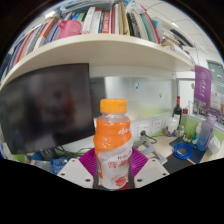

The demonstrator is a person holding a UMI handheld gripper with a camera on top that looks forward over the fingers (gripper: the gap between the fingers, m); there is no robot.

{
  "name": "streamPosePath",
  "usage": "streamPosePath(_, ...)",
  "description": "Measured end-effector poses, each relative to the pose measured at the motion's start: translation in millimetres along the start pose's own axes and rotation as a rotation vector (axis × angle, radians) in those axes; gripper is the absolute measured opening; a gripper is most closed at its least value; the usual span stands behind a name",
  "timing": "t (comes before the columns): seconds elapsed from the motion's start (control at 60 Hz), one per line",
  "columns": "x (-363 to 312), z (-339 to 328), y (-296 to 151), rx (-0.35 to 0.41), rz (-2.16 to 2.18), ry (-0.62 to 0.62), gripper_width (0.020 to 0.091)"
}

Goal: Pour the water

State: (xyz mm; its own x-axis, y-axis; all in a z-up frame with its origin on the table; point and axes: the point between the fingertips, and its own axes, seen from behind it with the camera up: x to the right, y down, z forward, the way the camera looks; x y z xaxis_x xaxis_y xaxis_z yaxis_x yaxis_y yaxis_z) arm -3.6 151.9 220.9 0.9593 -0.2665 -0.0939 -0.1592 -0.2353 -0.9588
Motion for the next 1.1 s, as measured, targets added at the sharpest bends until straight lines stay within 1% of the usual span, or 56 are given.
streamPosePath(0.067,15,13,30,-0.027,-0.037,0.008,0.0408)
streamPosePath(0.167,35,28,64,-0.064,-0.070,0.020,0.0408)
streamPosePath(0.267,46,40,91,-0.079,-0.097,0.026,0.0408)
streamPosePath(0.483,34,56,130,-0.100,-0.126,-0.056,0.0420)
streamPosePath(0.517,31,56,136,-0.107,-0.140,-0.066,0.0443)
streamPosePath(0.55,29,56,132,-0.077,-0.147,-0.074,0.0444)
streamPosePath(0.617,29,55,133,-0.064,-0.141,-0.079,0.0466)
streamPosePath(0.667,31,53,133,-0.056,-0.132,-0.077,0.0503)
streamPosePath(0.717,34,51,134,-0.061,-0.129,-0.058,0.0526)
streamPosePath(0.8,44,44,138,-0.093,-0.141,-0.022,0.0566)
streamPosePath(0.867,48,36,141,-0.122,-0.138,0.007,0.0658)
streamPosePath(0.9,47,30,142,-0.132,-0.130,0.003,0.0727)
streamPosePath(0.933,44,24,140,-0.135,-0.128,-0.005,0.0767)
streamPosePath(1.033,50,-3,144,-0.163,-0.178,0.009,0.0760)
streamPosePath(1.1,51,-28,153,-0.222,-0.178,0.010,0.0760)
